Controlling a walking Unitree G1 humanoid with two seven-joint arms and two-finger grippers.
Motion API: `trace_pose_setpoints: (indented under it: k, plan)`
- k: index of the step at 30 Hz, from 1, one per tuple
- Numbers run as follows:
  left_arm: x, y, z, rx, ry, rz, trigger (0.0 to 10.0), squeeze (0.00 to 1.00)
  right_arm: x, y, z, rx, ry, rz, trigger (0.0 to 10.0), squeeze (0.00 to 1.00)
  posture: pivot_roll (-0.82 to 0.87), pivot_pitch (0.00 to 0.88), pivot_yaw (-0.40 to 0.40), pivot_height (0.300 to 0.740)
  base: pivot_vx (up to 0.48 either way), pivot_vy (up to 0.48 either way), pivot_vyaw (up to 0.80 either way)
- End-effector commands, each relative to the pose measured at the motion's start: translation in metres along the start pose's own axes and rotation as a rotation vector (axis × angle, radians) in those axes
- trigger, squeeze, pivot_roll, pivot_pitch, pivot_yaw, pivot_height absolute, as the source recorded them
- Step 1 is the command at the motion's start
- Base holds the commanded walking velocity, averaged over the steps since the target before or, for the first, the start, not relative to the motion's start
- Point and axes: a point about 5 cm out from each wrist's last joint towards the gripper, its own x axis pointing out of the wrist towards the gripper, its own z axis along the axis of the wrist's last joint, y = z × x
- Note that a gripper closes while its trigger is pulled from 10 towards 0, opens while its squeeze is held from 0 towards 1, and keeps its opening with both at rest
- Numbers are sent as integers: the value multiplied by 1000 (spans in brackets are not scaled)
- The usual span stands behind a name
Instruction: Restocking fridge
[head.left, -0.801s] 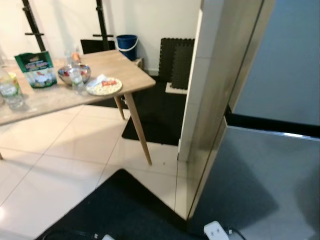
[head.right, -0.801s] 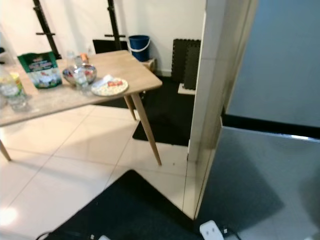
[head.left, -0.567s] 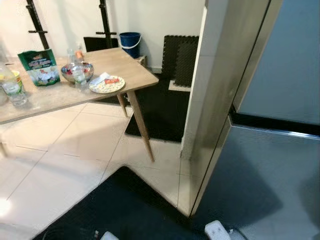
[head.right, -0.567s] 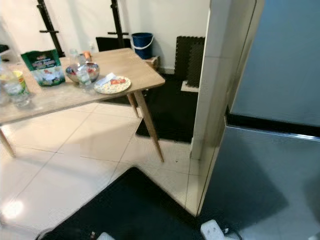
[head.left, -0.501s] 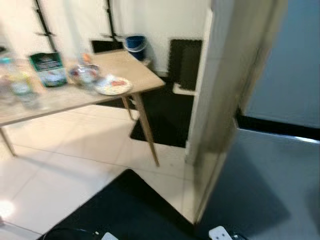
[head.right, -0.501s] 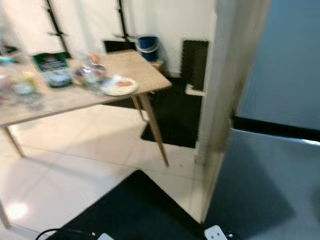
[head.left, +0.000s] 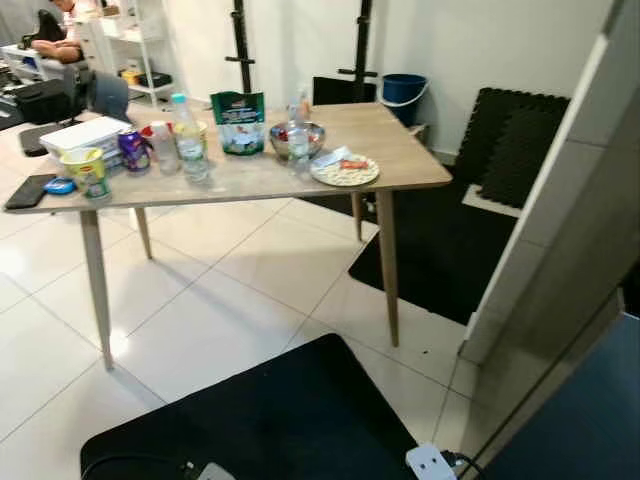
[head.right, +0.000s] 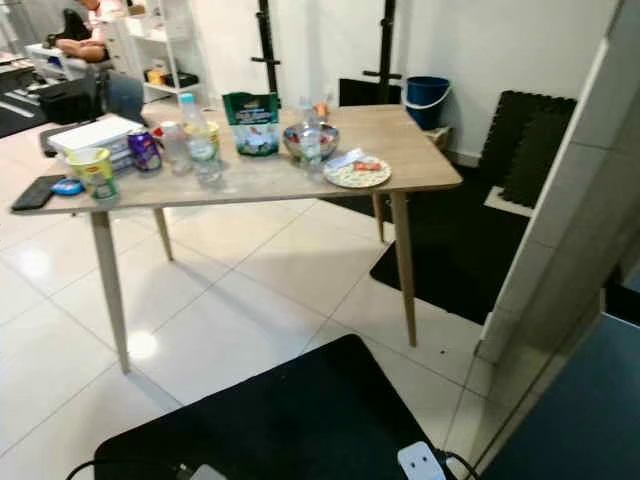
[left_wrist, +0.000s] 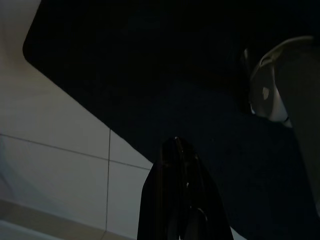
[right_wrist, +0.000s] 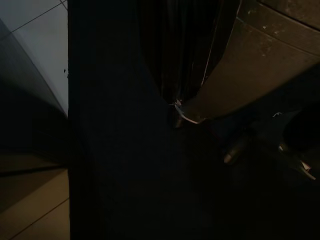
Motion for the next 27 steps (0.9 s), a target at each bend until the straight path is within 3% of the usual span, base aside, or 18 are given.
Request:
trace_pose_setpoints:
  k: [1,10,27]
  plan:
    - [0,-14,-9,-11,34,-47,10000,0,0,0,-1,16,1,-1,10000,0,-40,0,-20,740,0,0,725]
    - [0,-13,-9,-12,33,-45,10000,0,0,2,-1,20,1,-7,10000,0,-40,0,-17,740,0,0,722]
    - [0,-15,-10,-20,43,-62,10000,0,0,-1,-5,1,16,-52,10000,0,-40,0,-17,740,47,0,0]
